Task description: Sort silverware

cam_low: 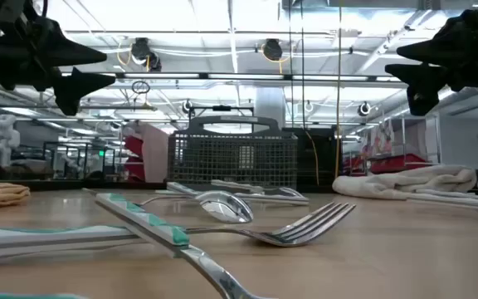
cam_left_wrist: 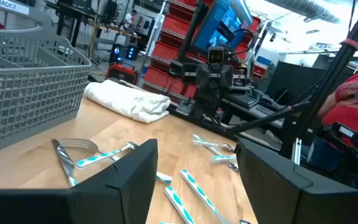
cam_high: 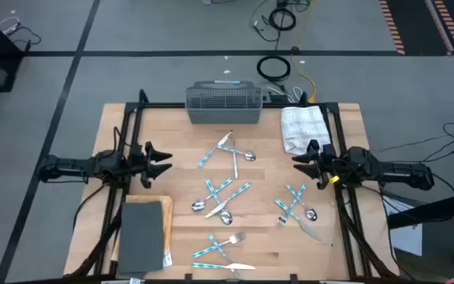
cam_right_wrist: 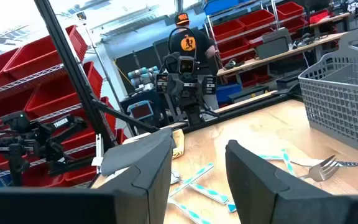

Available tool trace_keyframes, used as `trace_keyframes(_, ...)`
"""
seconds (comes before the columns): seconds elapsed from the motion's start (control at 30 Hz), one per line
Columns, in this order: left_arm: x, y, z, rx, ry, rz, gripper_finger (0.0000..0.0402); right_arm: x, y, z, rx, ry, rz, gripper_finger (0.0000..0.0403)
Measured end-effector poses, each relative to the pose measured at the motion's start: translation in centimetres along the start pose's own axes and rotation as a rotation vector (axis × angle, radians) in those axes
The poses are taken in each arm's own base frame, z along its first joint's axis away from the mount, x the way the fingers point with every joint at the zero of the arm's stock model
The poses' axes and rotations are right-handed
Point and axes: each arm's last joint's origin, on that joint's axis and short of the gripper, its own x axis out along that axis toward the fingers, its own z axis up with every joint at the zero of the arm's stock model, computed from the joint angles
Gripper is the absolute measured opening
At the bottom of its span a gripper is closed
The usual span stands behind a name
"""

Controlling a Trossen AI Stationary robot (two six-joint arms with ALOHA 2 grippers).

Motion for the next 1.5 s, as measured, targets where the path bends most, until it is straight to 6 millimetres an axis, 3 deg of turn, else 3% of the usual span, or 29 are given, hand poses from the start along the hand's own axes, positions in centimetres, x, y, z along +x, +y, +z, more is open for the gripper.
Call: trace_keyframes(1.5,0.00,0.00,0.00,0.000,0.000,0.000,0.0224,0.00,0.00,0.02,0.001,-0.003,0.000,0.0139)
